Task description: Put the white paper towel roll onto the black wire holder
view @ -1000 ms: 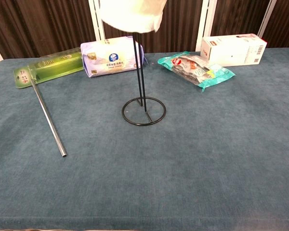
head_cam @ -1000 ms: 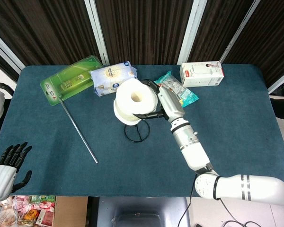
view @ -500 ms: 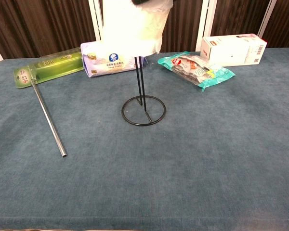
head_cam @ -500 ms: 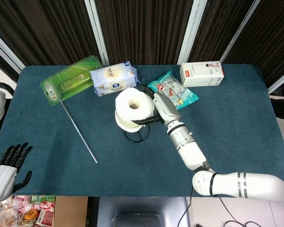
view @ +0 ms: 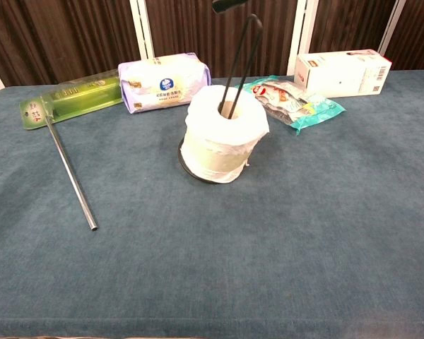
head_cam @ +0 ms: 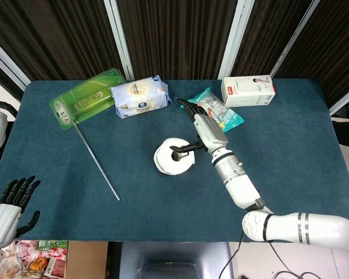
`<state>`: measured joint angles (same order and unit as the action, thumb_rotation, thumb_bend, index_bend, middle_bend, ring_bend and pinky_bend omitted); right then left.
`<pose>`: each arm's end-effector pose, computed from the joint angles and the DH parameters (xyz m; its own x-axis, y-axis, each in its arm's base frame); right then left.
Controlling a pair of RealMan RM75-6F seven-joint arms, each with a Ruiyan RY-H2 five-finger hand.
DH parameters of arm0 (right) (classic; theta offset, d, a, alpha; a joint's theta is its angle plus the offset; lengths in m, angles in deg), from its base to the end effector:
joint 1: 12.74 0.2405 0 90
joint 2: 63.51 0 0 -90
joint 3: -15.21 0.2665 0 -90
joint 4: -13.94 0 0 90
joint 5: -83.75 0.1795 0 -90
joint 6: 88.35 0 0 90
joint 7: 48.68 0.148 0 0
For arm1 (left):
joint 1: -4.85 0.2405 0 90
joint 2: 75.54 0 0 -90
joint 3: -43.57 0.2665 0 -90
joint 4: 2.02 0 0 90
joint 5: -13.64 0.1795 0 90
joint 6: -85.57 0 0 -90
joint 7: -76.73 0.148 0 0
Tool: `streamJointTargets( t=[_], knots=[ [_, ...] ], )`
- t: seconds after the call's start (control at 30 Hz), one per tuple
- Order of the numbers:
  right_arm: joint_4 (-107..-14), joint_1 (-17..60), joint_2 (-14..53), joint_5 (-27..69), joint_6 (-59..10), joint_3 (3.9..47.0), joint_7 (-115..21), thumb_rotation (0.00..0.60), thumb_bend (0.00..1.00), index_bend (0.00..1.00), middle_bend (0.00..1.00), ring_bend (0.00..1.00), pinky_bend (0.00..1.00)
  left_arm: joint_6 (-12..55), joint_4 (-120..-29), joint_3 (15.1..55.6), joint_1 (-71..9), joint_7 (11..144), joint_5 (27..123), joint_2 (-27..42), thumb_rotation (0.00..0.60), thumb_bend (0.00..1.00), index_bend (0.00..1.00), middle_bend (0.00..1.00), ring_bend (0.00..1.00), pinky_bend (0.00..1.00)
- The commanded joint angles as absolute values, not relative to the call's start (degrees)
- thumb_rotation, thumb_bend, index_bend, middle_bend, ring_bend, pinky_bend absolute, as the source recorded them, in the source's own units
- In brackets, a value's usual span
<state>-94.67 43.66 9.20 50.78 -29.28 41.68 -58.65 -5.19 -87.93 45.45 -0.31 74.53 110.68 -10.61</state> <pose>-0.0326 -0.3833 0.1188 -0.1191 -0.3000 0.9465 -0.9557 -0.2238 -0.1912 -0.3001 0.1686 0.1853 0.4524 -0.0164 0.8917 0.8717 -0.2032 -0.4460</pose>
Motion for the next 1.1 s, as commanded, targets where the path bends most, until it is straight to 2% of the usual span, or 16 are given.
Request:
streamJointTargets(
  t=[0.03, 0.13, 0.27, 0.5, 0.6, 0.67, 0.83, 0.9, 1.0, 1.1],
  knots=[
    [-95.69, 42.41, 8.12, 48.65, -28.62, 40.93, -58.32, 0.600, 0.25, 0.00, 0.15, 0.07, 0.13, -4.91, -87.68, 45.34, -0.42, 74.44, 110.43, -10.47, 0.600, 0.46, 0.00, 0.04, 0.00, 0.07],
    [-97.24, 39.77, 6.40, 43.61, -27.23, 39.20, -57.68, 0.600, 0.25, 0.00, 0.13, 0.05, 0.13, -5.13, -87.53, 45.34, -0.38, 74.28, 110.58, -10.44, 0.600, 0.46, 0.00, 0.04, 0.00, 0.07],
    [-99.12, 34.00, 4.89, 31.98, -23.19, 34.60, -55.53, 0.600, 0.25, 0.00, 0.11, 0.02, 0.11, -5.36, -87.47, 45.29, -0.34, 74.28, 110.68, -10.37, 0.600, 0.46, 0.00, 0.04, 0.00, 0.07],
    [-99.55, 20.05, -0.02, 7.20, -14.60, 17.15, -59.45, 0.600, 0.25, 0.00, 0.00, 0.00, 0.03, -6.48, -87.38, 45.24, 0.05, 74.27, 111.10, -10.35, 0.600, 0.46, 0.00, 0.04, 0.00, 0.07],
    [-95.91, 13.53, 0.64, 1.66, -9.17, 10.82, -64.15, 0.600, 0.25, 0.00, 0.00, 0.00, 0.00, -6.86, -87.25, 45.31, 0.18, 74.18, 111.40, -10.30, 0.600, 0.46, 0.00, 0.04, 0.00, 0.07],
    [-92.69, 8.91, 2.46, 0.55, -5.36, 8.12, -65.64, 0.600, 0.25, 0.00, 0.00, 0.00, 0.00, -6.77, -87.16, 45.18, 0.05, 74.18, 111.36, -10.27, 0.600, 0.46, 0.00, 0.04, 0.00, 0.07],
    [-83.54, -0.05, 7.84, 0.91, 1.62, 5.85, -63.79, 0.600, 0.25, 0.00, 0.00, 0.00, 0.00, -6.22, -86.82, 45.13, -0.14, 75.22, 111.24, -9.72, 0.600, 0.46, 0.00, 0.04, 0.00, 0.07],
    [-84.44, -0.80, 6.48, 0.58, 0.50, 4.93, -63.21, 0.600, 0.25, 0.00, 0.00, 0.00, 0.00, -6.19, -86.83, 45.19, -0.22, 75.52, 111.47, -9.59, 0.600, 0.46, 0.00, 0.03, 0.00, 0.07],
    [-83.13, -1.90, 7.14, -0.99, 3.43, 7.13, -63.27, 0.600, 0.25, 0.00, 0.00, 0.00, 0.00, -6.15, -86.94, 45.27, -0.23, 76.18, 111.69, -9.32, 0.600, 0.46, 0.00, 0.03, 0.00, 0.07],
    [-83.27, -2.15, 6.75, -1.34, 1.62, 7.04, -62.61, 0.600, 0.25, 0.00, 0.00, 0.00, 0.00, -6.31, -87.34, 45.53, -0.13, 76.50, 112.09, -9.42, 0.600, 0.46, 0.00, 0.03, 0.00, 0.07]
  ],
)
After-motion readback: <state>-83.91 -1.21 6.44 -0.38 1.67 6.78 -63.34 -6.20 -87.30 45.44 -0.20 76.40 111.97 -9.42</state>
